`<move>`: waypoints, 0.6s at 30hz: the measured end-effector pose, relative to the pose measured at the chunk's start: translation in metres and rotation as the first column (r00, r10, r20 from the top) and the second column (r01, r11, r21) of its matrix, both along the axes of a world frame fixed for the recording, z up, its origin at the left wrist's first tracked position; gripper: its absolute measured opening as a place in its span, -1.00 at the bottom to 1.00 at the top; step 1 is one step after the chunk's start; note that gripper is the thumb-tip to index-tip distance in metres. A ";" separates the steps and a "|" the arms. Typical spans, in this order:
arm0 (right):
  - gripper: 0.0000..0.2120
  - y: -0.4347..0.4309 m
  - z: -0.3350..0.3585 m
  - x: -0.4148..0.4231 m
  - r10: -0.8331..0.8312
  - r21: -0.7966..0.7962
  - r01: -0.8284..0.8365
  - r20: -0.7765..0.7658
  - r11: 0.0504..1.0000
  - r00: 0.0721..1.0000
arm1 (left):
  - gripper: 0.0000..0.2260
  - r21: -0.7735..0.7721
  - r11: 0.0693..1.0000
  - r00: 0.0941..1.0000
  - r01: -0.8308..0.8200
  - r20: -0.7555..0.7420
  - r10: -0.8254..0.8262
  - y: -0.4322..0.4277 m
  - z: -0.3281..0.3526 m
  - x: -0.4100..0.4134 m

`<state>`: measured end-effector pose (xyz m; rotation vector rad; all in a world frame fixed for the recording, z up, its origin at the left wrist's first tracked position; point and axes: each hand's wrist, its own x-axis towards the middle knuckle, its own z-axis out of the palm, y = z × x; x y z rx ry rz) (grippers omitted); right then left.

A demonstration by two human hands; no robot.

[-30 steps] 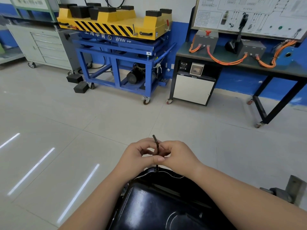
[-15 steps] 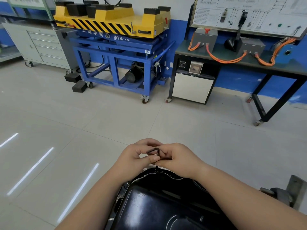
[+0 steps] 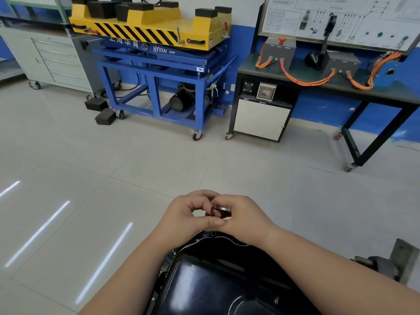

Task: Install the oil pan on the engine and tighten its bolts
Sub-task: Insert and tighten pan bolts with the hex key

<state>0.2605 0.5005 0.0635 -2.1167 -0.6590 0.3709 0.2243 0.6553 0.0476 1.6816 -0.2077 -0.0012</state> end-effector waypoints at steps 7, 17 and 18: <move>-0.62 -0.006 0.003 0.001 0.053 -0.045 -0.054 -0.018 0.998 0.998 | -0.85 0.011 0.994 0.994 0.109 -0.011 -0.109 -0.003 0.004 -0.003; -0.70 0.001 -0.003 0.000 -0.057 0.008 0.057 0.026 0.998 0.998 | -0.85 -0.022 0.999 1.000 -0.023 0.021 0.023 -0.003 -0.001 -0.003; -0.70 0.001 -0.003 0.000 -0.053 0.017 0.053 0.025 0.998 0.998 | -0.86 -0.023 0.999 0.999 -0.026 0.021 0.027 -0.002 -0.002 -0.003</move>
